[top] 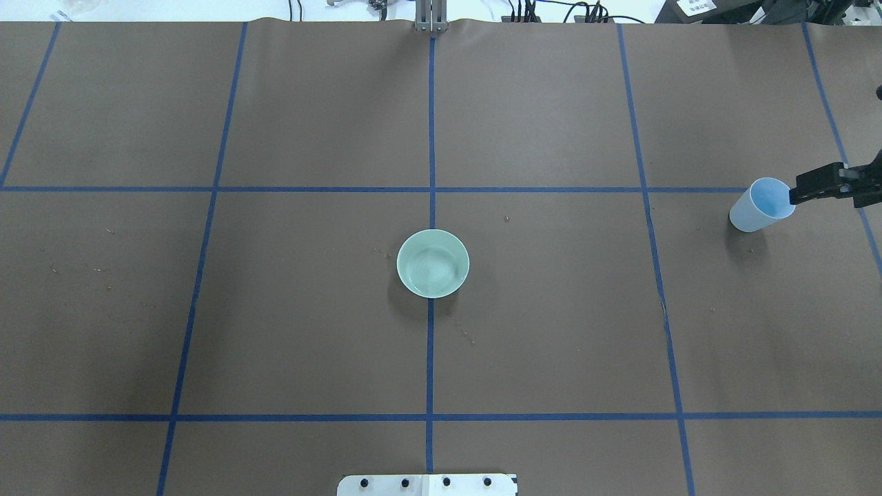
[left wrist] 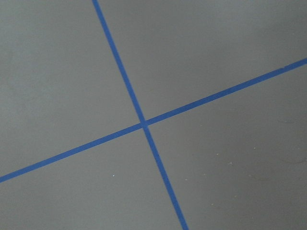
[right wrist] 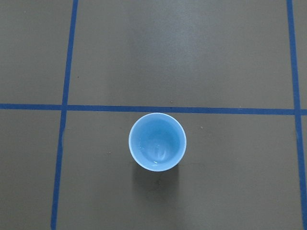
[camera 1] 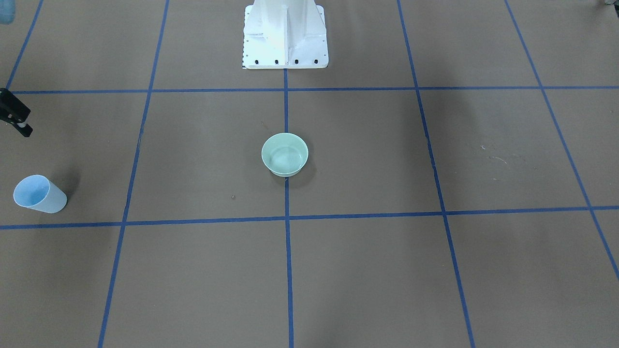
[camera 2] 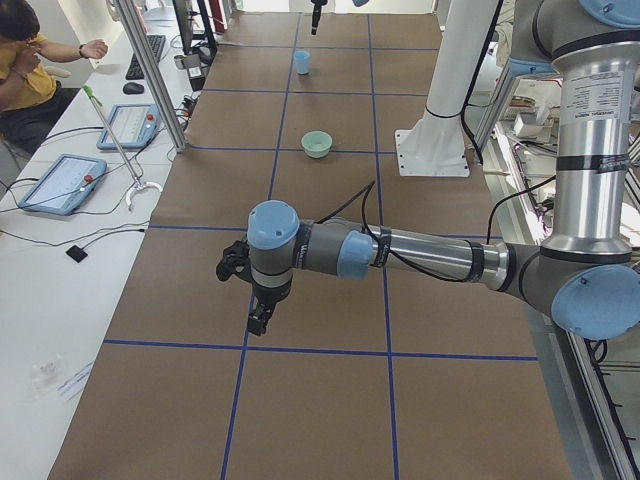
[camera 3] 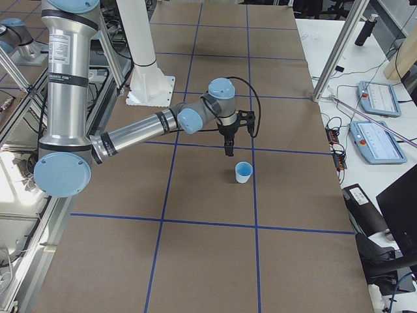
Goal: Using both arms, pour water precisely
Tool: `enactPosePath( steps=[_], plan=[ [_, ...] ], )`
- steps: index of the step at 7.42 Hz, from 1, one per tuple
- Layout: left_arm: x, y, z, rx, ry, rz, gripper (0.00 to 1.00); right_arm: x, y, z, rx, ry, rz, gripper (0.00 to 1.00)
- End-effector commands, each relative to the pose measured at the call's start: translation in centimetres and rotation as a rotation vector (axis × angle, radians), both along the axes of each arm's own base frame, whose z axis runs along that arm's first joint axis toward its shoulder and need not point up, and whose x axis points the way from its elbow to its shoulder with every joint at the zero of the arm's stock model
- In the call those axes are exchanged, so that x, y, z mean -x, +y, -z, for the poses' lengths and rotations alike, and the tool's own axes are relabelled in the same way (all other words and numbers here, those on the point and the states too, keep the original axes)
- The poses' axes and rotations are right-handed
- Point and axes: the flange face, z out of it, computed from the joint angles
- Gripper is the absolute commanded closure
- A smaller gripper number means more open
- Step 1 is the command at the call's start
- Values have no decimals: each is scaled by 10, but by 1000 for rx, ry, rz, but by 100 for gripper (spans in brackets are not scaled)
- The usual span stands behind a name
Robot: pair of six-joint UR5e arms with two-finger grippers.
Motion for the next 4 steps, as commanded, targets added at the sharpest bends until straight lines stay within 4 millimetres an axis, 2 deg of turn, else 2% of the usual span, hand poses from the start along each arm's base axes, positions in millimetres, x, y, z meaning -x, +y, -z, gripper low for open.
enactPosePath(
  steps=[1,3,4],
  plan=[
    [8,4,-8,7,-2,9,0,62,19,11,23,77,-144,0],
    [7,9,-11,15,3,9,0,105,35,5,-2,158,-311,0],
    [7,9,-11,16,4,10,0,116,41,-2,-31,201,-377,0]
  ],
)
